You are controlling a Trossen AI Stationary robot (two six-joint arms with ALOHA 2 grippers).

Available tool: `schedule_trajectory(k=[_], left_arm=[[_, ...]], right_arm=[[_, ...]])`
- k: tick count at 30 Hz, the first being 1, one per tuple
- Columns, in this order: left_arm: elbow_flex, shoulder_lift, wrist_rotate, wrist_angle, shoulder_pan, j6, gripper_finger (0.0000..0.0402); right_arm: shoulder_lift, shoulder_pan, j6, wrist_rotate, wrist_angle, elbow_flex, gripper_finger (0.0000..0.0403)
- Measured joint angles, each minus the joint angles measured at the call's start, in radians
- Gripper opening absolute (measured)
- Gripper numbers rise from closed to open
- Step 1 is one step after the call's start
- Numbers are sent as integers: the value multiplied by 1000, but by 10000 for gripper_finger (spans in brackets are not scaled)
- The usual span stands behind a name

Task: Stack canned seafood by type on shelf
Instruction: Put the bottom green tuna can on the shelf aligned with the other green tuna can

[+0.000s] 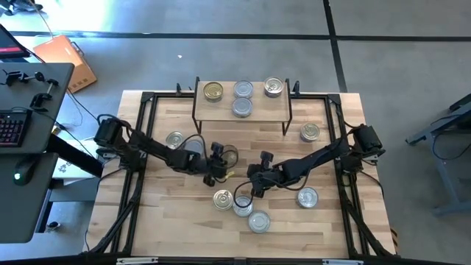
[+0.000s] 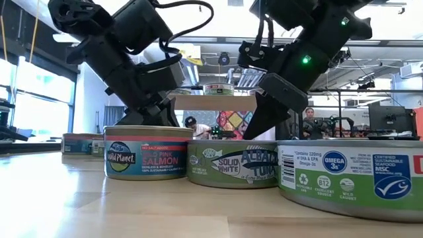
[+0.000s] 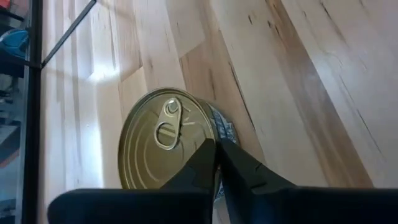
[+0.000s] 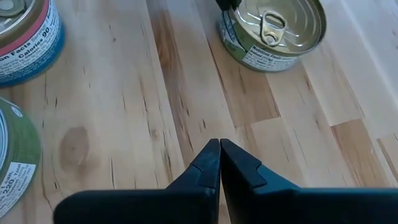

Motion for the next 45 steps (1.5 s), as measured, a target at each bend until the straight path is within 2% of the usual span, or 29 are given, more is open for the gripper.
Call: schedule_trajectory(k=[4,19,26,31,35,38,41,43,45], left_arm=[[-2,-7,-35,-3,-29,8,2],[-6,-111,-61,-34,-79,15,0],[-5,-167,-131,-71,-101,16,0],[-5,-257,-167,-114,-138,8,0],[-3,-372,-260,-116,-151,-11,0],[-2,-453,-266,-141,-109,6,0],[-2,-522,-244,-167,-24,49,0],[-2,-554,-193,-167,56,77,0],[-2,-571,-99,-172,141,103,0]], right_arm=[[0,1,0,0,0,0,4],[0,0,-15,1,-4,0,4],[0,0,-15,1,0,0,4],[0,0,-15,1,2,0,4],[0,0,-19,1,5,0,4],[0,0,-22,1,9,0,4],[0,0,-22,1,9,0,4],[0,0,-22,1,10,0,4],[0,0,-22,1,10,0,4]])
